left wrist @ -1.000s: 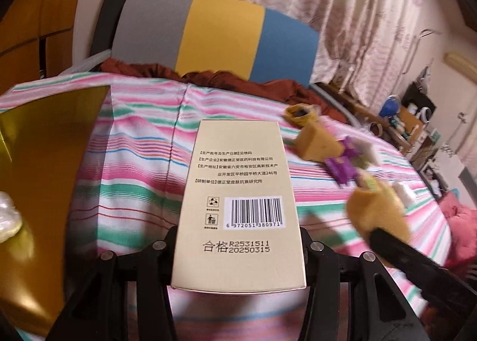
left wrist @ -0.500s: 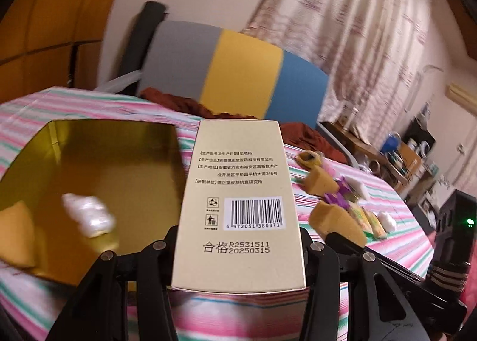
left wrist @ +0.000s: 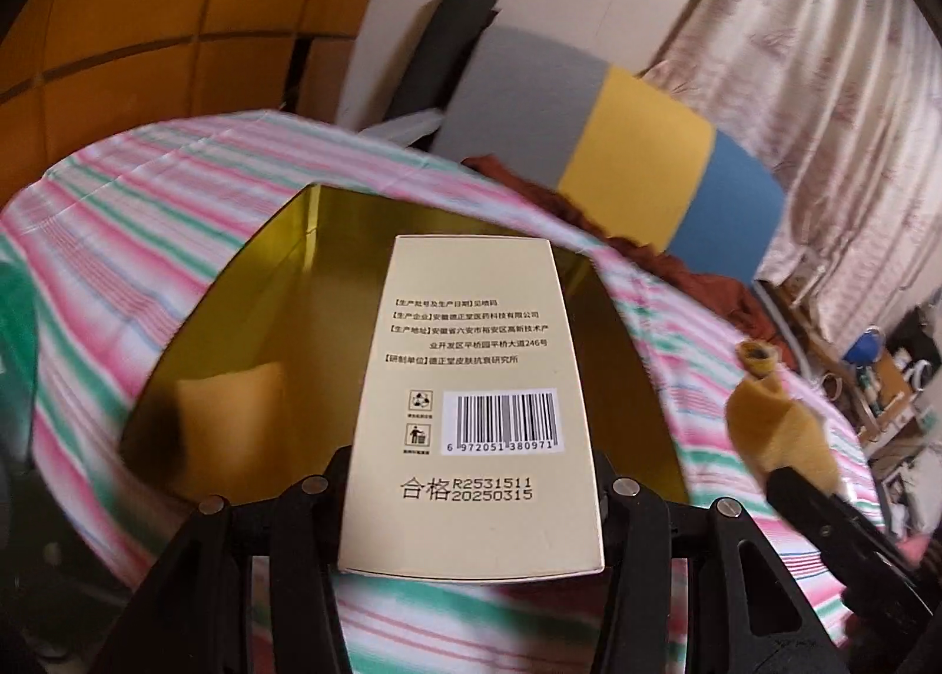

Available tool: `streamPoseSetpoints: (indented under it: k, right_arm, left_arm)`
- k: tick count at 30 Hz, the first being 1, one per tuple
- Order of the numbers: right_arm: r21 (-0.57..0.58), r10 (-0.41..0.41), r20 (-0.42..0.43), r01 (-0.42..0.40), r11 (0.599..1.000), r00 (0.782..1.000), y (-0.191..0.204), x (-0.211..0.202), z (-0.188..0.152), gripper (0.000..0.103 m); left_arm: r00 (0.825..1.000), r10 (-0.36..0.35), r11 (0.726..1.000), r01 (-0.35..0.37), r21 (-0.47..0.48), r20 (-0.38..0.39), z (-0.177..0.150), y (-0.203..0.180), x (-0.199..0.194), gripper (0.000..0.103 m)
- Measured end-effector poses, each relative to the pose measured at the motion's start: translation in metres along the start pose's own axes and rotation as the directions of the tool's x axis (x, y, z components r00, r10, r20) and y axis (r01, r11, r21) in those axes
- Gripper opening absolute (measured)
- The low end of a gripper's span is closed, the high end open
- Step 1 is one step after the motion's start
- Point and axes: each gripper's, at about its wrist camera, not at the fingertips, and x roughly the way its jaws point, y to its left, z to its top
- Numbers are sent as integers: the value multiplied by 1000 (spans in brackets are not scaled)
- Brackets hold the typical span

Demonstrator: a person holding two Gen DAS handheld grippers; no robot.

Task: Organize objects
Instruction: 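Lower box and sponge into the gold tray and open both grippers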

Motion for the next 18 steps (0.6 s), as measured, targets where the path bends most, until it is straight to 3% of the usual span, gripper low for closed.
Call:
streamPoseSetpoints:
  k: [8,15,18]
  right_arm:
    - [-128,-44,-55,37,991,997,38,30,1,55]
    - [-136,-48,-100,35,990,994,44,42,-5,61]
    - [-124,-51,-85,41,991,995,42,37,-6,63]
  left_arm:
    - [994,61,998,-63,-21,-91,2,25,18,51]
    - [992,81,996,-83,-12,-101,1,28,21,51]
    - [994,62,998,-64,-23,-91,2,29,21,68]
